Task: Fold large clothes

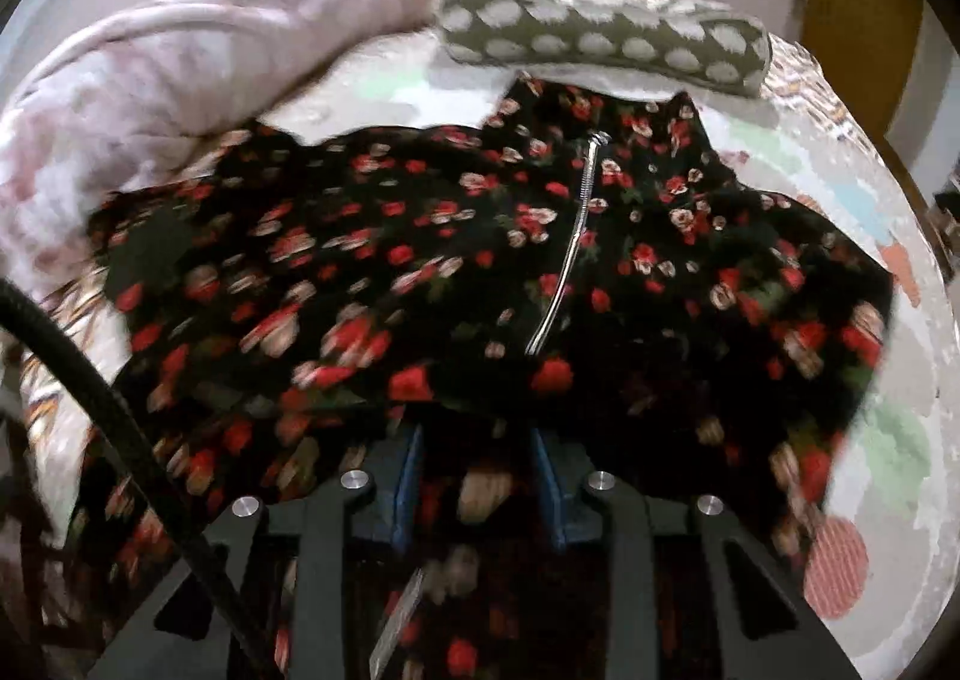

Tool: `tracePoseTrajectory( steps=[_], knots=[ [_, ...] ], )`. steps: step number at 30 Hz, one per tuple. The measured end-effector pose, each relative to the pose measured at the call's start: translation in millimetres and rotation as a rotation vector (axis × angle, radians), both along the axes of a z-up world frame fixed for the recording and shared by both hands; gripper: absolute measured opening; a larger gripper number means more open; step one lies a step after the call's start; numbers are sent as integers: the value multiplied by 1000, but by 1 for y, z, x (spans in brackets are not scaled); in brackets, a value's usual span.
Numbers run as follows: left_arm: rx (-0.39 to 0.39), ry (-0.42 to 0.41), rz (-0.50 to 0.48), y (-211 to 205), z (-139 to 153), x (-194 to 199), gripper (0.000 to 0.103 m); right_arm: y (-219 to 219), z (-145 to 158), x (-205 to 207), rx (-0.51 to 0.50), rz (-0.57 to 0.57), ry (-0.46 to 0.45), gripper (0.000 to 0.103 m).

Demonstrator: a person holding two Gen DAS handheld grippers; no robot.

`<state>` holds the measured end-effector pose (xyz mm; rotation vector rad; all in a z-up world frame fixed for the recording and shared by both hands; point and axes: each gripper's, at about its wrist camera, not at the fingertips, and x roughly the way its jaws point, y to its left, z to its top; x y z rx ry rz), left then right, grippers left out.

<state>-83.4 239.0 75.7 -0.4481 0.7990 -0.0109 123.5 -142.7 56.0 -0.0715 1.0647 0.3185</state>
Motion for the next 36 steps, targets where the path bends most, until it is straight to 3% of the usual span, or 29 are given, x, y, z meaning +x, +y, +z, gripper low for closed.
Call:
tracePoseTrajectory(
  steps=[2,8,9,11,13,17,19,22,25,30,32,34,36],
  knots=[
    [-7,4,8,2,-1,-1,68,6,-14,27,-32,-51,21,36],
    [-19,9,35,14,-5,-4,68,26,-17,73,-145,-134,11,40],
    [-23,8,38,16,-6,-4,68,29,-10,73,-168,-133,-21,40],
    [-24,8,41,19,-8,-4,68,34,16,58,-199,-134,-172,41],
    [-28,8,43,21,-9,-2,68,41,42,36,-165,-97,-272,41],
    [-41,-2,47,25,-11,-2,69,59,62,-9,32,64,-227,40],
    [-37,1,48,26,-13,-1,69,74,56,-27,105,176,-161,30],
    [-37,8,54,30,-16,-1,69,107,28,-34,59,288,-75,20],
    [-37,18,67,35,-20,-1,69,129,4,-10,-5,289,-42,20],
    [-41,49,95,45,-30,4,69,140,3,62,-4,134,-72,21],
    [-47,62,109,49,-33,6,69,143,-6,92,-28,80,-67,36],
    [-50,71,114,50,-34,7,69,149,-20,113,-90,40,-39,61],
    [-41,74,109,49,-33,7,69,144,-22,120,-97,1,-44,63]
  ],
)
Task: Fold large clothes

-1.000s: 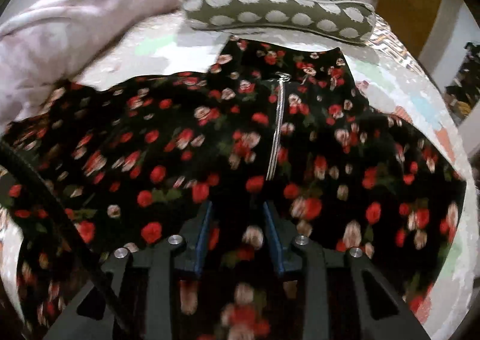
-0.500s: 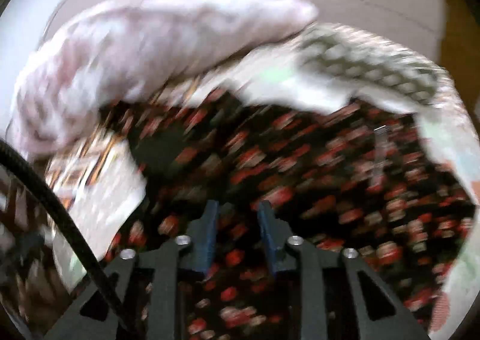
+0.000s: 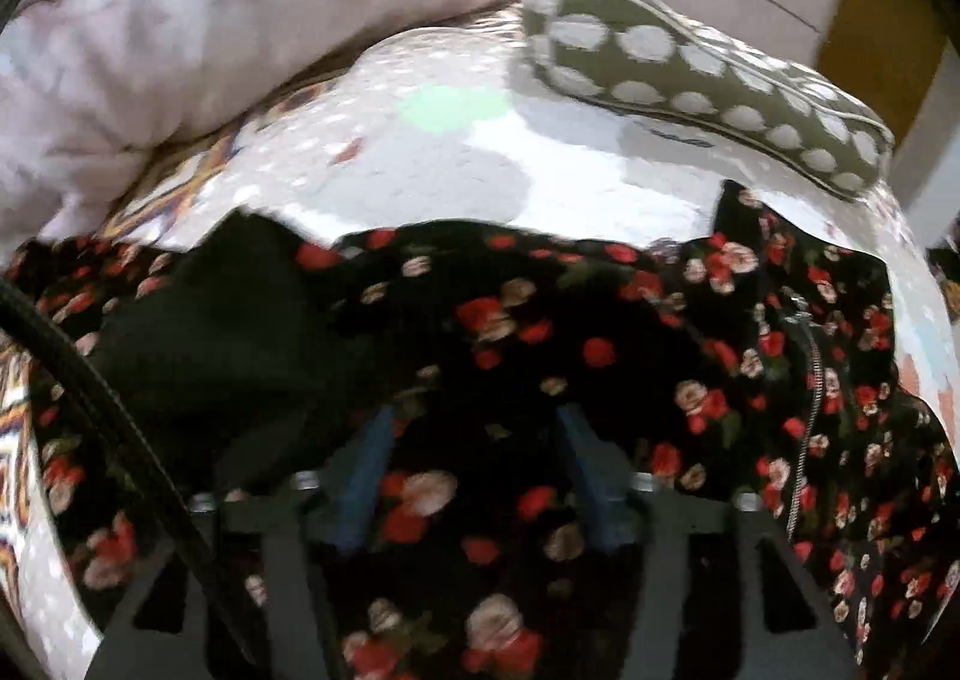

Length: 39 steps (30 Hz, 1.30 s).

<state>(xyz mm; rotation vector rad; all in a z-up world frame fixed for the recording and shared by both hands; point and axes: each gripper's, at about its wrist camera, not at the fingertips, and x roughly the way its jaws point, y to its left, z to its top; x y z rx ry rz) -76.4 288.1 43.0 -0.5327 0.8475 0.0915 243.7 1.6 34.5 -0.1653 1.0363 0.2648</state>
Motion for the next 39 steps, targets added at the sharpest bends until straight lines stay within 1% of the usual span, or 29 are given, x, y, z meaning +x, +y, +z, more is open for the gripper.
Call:
tracePoseTrajectory(
  steps=[1,3,5,6,8,9,10,11,13,14,16,17,18,20,23,24,25,26,27,28,29,30,31,33,35,36,37,38,39],
  knots=[
    [6,-1,-3,-1,1,0,69,-7,5,0,42,-6,0,63],
    [10,-6,-8,-2,4,1,69,-27,26,-11,142,-8,-18,63],
    [15,-23,-16,-6,10,1,69,-62,61,-35,240,0,-64,63],
    [19,-30,-20,-9,12,1,69,-77,73,-48,261,1,-82,63],
    [19,-40,-32,-15,16,1,69,-123,100,-76,273,-19,-124,66],
    [18,-43,-38,-19,17,2,69,-145,109,-91,266,-42,-144,74],
    [18,-46,-45,-23,19,2,69,-173,115,-103,256,-79,-163,79],
    [18,-48,-53,-28,20,3,69,-198,116,-112,240,-119,-174,80],
    [16,-50,-69,-37,23,3,69,-242,106,-132,204,-187,-160,81],
    [15,-50,-77,-42,25,3,69,-262,94,-142,195,-223,-134,81],
    [18,-48,-93,-52,30,4,69,-293,64,-159,216,-291,-79,81],
    [23,-47,-99,-56,32,3,69,-300,52,-167,232,-311,-62,81],
    [31,-45,-105,-60,34,4,69,-308,39,-170,259,-328,-44,81],
    [49,-39,-117,-68,39,4,69,-317,13,-172,352,-345,-19,81],
    [78,-36,-129,-79,48,2,69,-314,3,-166,481,-340,-53,81],
    [88,-36,-131,-81,50,2,69,-310,1,-163,500,-338,-55,81],
    [97,-36,-132,-84,52,2,69,-303,-2,-155,498,-338,-40,78],
    [103,-36,-131,-86,55,2,69,-294,-6,-147,458,-337,-8,67],
    [105,-36,-131,-87,56,3,69,-291,-10,-143,424,-334,12,31],
    [109,-34,-130,-88,58,4,69,-287,-12,-139,379,-317,39,25],
    [115,-32,-129,-89,59,6,69,-288,-8,-138,380,-305,33,22],
    [119,-30,-127,-89,60,8,69,-293,-2,-140,380,-297,21,20],
    [121,-29,-125,-89,60,10,69,-300,8,-143,363,-303,-10,19],
    [116,-24,-123,-89,59,15,69,-325,20,-146,311,-384,-61,18],
    [108,-13,-120,-88,53,21,69,-341,12,-144,310,-414,-15,18],
    [104,-5,-117,-88,50,24,69,-339,6,-143,287,-404,12,21],
    [94,4,-112,-86,46,28,69,-333,-2,-141,242,-383,42,30],
    [86,9,-106,-85,44,29,69,-325,-5,-142,197,-371,37,32],
    [79,15,-99,-82,43,32,69,-321,-3,-145,175,-367,11,35]
  ],
)
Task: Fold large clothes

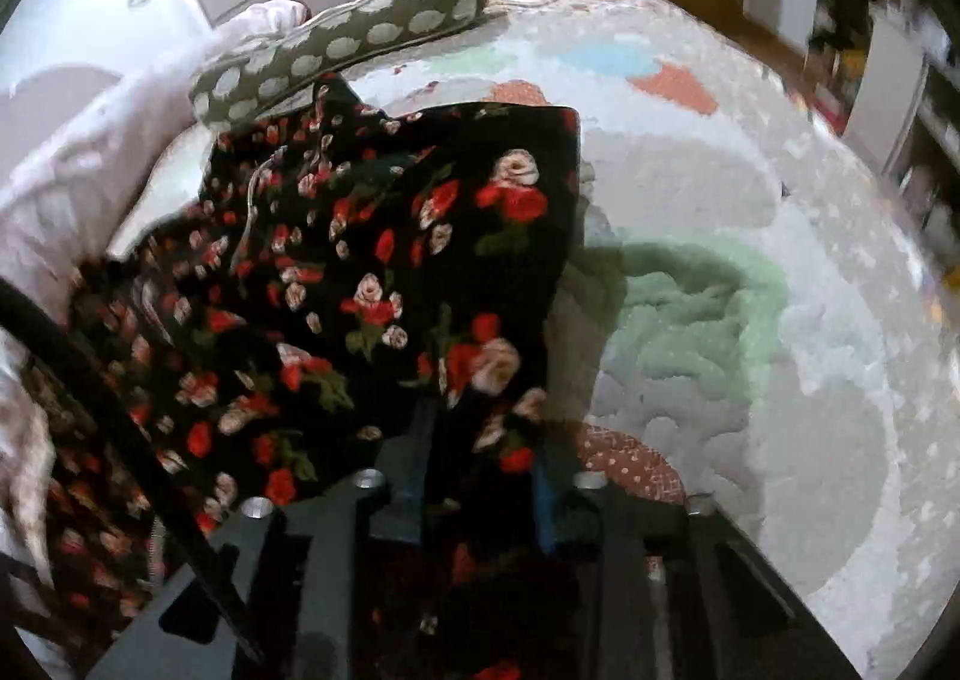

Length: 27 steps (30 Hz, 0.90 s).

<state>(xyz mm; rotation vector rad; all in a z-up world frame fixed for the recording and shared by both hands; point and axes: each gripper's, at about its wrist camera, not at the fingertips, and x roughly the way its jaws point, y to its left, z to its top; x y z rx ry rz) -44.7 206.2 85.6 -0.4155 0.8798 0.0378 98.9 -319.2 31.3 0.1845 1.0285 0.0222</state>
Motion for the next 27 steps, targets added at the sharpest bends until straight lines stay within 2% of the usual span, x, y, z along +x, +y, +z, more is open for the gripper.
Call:
tracePoseTrajectory(
  steps=[1,3,5,7,9,13,16,21,24,25,26,27],
  knots=[
    [-4,3,9,5,0,3,69,2,4,-3,-5,2,-22,45],
    [10,-6,23,14,2,8,69,-3,18,-14,18,-30,-68,57],
    [42,-28,52,29,6,19,74,-14,32,-28,14,-67,-129,63],
    [55,-50,89,46,8,34,79,-17,49,-41,5,-89,-172,64],
    [47,-55,128,65,4,58,79,-15,65,-56,3,-99,-216,64],
    [-36,12,168,101,-24,120,79,7,85,-88,37,-43,-270,67],
    [-75,45,255,132,-46,156,79,27,87,-108,69,-4,-282,70],
    [-4,66,374,174,-70,194,79,53,79,-124,103,46,-254,70],
    [64,69,418,192,-75,214,79,66,71,-126,58,71,-232,70],
    [72,79,424,198,-76,220,76,72,67,-127,42,84,-218,70],
    [63,101,416,203,-79,227,56,76,64,-127,36,89,-208,70],
    [55,123,405,207,-81,232,42,79,61,-126,32,90,-198,70]
  ],
)
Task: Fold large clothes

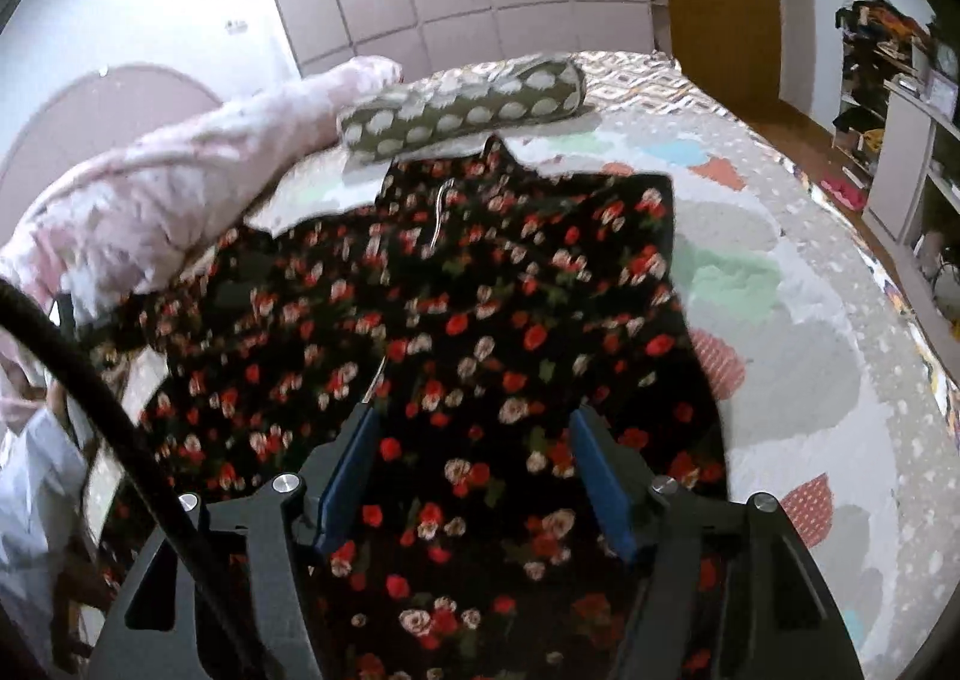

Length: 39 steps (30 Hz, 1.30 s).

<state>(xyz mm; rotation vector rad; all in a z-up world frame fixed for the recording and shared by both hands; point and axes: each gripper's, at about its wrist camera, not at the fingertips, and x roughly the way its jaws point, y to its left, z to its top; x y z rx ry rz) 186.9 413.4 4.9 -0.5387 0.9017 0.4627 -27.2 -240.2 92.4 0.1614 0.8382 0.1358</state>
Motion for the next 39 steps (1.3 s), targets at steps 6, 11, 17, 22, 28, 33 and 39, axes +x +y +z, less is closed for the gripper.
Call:
tracePoseTrajectory(
  steps=[6,11,17,22,28,33,39],
  knots=[
    [107,-62,-89,2,64,-11,9,15,-18,9,-25,-1,39,70],
    [253,-66,-61,10,120,-14,9,27,-19,8,-20,33,19,70],
    [378,-64,-104,-53,146,-15,8,21,-13,-5,45,41,-19,70],
    [375,-165,-310,-162,178,-20,7,-1,-4,-23,83,31,-73,70],
    [272,-222,-649,-349,193,-21,7,-37,-11,-44,175,-26,-105,70],
    [142,-190,-895,-495,158,-33,7,-69,-23,-59,244,-86,-100,70],
    [67,-59,-1099,-595,92,-44,14,-97,-29,-71,261,-141,-102,70]
  ],
)
